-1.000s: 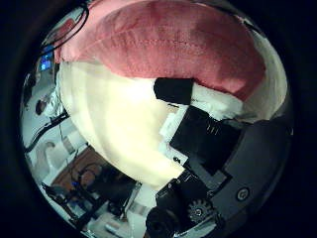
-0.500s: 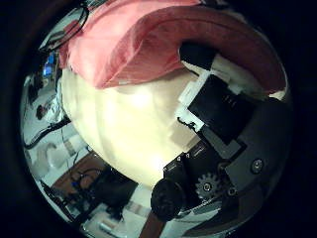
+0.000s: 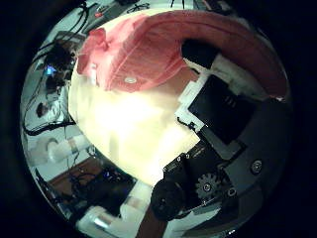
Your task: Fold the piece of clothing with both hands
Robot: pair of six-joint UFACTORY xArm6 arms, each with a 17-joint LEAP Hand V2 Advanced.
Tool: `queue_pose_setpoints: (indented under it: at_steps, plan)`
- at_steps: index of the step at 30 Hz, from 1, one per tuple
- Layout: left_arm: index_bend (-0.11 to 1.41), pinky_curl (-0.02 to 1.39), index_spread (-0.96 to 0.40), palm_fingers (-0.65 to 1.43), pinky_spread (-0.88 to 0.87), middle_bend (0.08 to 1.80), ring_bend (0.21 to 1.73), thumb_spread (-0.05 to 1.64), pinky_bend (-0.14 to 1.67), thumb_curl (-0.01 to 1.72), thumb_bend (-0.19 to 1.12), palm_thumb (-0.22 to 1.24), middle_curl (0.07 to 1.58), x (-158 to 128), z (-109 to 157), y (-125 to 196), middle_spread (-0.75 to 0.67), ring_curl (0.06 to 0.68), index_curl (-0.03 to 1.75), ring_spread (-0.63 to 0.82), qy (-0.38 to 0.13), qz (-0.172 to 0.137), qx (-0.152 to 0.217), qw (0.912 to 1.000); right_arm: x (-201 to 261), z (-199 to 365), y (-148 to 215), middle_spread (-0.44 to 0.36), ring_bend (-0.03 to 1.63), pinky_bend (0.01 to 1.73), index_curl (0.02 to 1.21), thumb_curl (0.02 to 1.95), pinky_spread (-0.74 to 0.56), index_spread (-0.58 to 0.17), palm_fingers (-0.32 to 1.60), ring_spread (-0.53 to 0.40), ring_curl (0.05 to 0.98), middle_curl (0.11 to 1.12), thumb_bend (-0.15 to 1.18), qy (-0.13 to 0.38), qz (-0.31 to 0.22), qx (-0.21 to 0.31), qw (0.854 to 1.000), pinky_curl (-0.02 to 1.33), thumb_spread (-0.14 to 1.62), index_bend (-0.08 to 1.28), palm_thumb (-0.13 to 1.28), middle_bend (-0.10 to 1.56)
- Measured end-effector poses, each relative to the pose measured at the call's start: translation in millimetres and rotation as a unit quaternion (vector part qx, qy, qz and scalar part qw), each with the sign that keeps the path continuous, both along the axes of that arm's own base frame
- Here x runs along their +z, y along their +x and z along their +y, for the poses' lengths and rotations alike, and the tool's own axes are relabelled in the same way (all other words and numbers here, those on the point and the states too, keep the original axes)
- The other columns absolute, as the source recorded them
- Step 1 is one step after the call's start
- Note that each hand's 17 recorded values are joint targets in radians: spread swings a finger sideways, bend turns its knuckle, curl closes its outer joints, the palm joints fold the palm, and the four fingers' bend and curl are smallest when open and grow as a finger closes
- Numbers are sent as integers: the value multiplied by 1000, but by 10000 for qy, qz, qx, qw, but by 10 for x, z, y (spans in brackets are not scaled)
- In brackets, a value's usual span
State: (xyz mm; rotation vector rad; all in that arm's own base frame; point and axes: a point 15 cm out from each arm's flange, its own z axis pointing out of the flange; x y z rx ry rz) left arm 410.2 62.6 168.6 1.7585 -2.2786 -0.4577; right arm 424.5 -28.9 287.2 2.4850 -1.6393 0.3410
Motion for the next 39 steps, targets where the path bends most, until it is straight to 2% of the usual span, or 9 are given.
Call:
queue_pose_setpoints:
  at_steps: [6,14,22,30,34,39]
  plan:
    - [152,323,73,-63,547,169,382,1129,261,352,-20,401,220,-78,-8,-15,380,225,261,557,-12,-13,4,10000,163,109,35,-104,1360,1221,773,767,-306,-206,1178,-191,613,705,-4,26,-206,62,9998,669,966,1099,1150,1319]
    - [152,322,76,-61,547,172,381,1130,260,350,-21,402,222,169,170,-103,378,225,260,553,-53,-234,116,9996,594,620,227,-104,1364,1221,772,801,-312,-204,1173,-191,613,701,-8,117,-704,548,9959,673,976,1094,1145,1320]
    - [149,322,76,-53,546,174,385,1130,258,349,-21,403,227,441,372,-285,365,227,260,551,-140,-514,260,9982,928,1599,446,-105,1360,1217,771,819,-311,-203,1179,-189,609,698,-13,433,-1540,1560,9747,672,981,1093,1106,1317]
    - [151,322,75,-53,546,175,386,1130,260,349,-21,403,232,567,675,-546,363,229,264,549,-211,-540,493,9971,895,2505,523,-105,1360,1206,769,822,-321,-202,1182,-189,604,697,-14,537,-1594,2430,9553,663,994,1092,1076,1314]
    - [152,322,75,-50,545,177,384,1128,259,349,-21,401,235,621,980,-697,370,228,264,549,-280,-604,750,9950,937,2903,528,-104,1356,1204,769,821,-324,-201,1181,-191,602,695,-13,599,-1619,2735,9462,660,1002,1093,1067,1311]
    - [153,320,75,-45,545,180,383,1126,254,351,-21,398,242,656,1183,-875,374,229,264,549,-387,-677,988,9920,661,3280,437,-104,1350,1202,769,809,-330,-205,1180,-196,598,693,-23,620,-1360,3027,9413,657,1026,1090,1026,1312]
